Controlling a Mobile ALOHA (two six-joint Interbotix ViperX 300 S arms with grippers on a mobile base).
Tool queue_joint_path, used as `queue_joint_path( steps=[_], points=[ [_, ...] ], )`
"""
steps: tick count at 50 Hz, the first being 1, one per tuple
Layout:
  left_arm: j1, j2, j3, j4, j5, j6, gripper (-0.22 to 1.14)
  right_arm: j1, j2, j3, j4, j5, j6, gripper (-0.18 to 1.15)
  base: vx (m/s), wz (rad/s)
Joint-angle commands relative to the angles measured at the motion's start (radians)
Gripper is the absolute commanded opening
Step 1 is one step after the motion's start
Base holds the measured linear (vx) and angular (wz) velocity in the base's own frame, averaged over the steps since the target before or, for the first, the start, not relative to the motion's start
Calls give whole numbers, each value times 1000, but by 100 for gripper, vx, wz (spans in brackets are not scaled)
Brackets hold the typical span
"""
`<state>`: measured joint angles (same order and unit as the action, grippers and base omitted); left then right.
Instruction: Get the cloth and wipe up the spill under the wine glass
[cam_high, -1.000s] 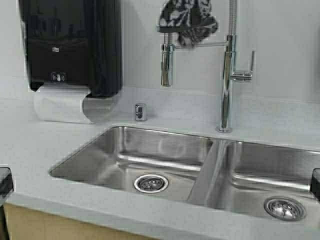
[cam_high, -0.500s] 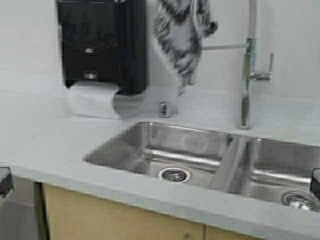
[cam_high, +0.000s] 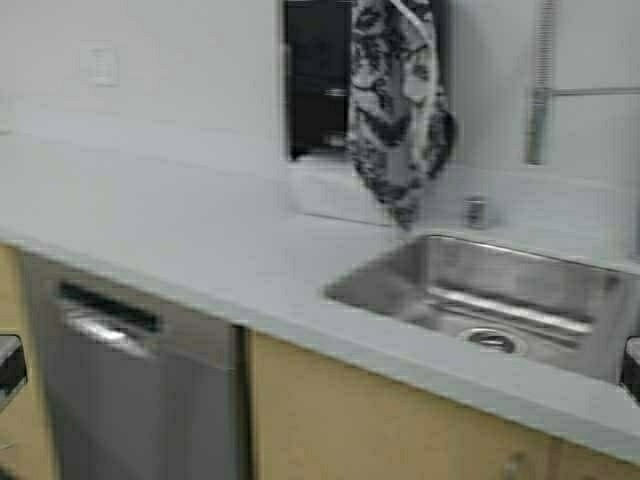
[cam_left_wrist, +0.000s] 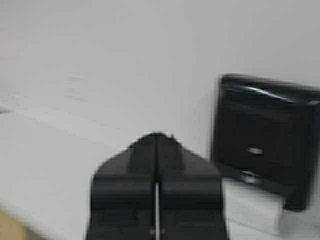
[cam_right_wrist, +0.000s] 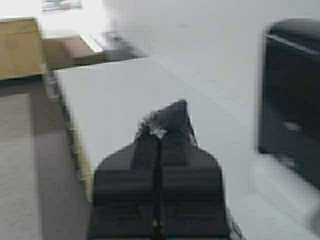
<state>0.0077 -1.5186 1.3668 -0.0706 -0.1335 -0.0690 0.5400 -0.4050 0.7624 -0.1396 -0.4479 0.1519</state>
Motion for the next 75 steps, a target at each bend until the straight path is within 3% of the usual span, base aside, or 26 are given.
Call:
queue_joint_path(
  steps=[1, 43, 75],
  points=[
    [-3, 35, -20, -3, -5, 5, 2, 3, -18, -14, 0, -21, -2, 6, -10, 70],
    [-3, 87, -20, -2, -8, 6, 2, -118, 20, 41, 5, -74, -2, 6, -4, 52],
    [-3, 129, -9, -3, -17, 3, 2, -126, 80, 46, 6, -80, 8, 6, 2, 45]
  ],
)
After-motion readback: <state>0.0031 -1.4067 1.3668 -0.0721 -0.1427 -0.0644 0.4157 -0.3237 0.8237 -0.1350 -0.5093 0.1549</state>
